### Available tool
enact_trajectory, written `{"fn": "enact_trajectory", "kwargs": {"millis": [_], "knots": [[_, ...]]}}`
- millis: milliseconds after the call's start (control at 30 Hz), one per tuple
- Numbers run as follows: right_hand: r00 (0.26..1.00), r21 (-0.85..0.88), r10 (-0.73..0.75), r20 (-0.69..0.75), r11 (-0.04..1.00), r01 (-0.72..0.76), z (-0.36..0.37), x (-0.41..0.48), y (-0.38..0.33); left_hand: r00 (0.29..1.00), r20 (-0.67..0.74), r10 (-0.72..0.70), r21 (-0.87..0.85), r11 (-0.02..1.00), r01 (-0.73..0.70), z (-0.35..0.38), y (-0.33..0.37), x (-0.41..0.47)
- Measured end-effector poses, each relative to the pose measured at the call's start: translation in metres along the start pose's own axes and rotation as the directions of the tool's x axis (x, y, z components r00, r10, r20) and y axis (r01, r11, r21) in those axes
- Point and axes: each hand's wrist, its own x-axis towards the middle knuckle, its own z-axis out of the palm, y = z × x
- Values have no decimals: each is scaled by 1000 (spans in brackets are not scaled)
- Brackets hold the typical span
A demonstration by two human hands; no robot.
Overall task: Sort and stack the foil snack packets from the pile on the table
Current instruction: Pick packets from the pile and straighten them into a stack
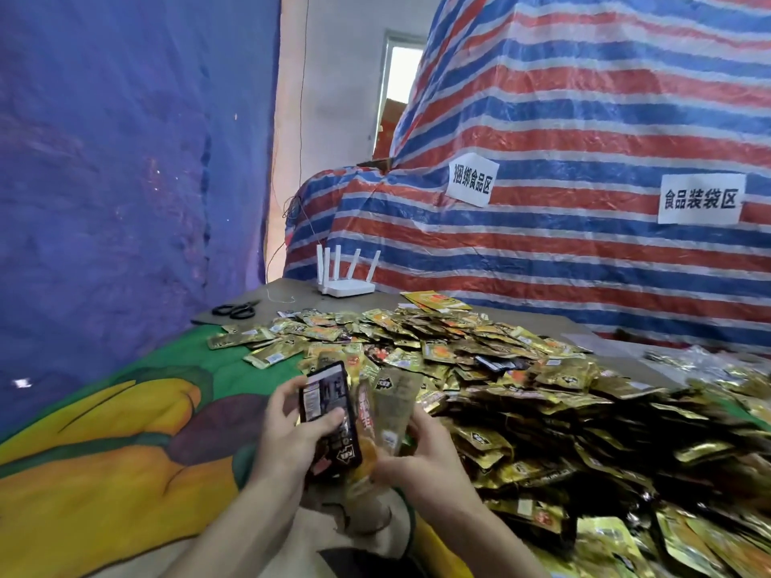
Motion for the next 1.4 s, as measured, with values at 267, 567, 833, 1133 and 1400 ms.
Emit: {"fn": "enact_trajectory", "kwargs": {"millis": [267,567,833,1133,1400], "knots": [[993,107,117,22,987,-119,7,-6,2,973,229,-9,81,997,-9,2,-3,-8],[996,131,90,3,987,-90,-7,-5,-5,988,154,11,-29,1000,-6,5,2,-11],[985,148,159,-70,978,-147,-7,0,-1,962,262,-80,-136,984,119,9,1,-15],[970,216,50,-239,976,3,-2,1,-1,905,425,-33,-100,992,83,7,-2,-17],[940,223,29,-339,973,50,14,2,12,874,486,0,149,985,-83,11,-26,-23]]}}
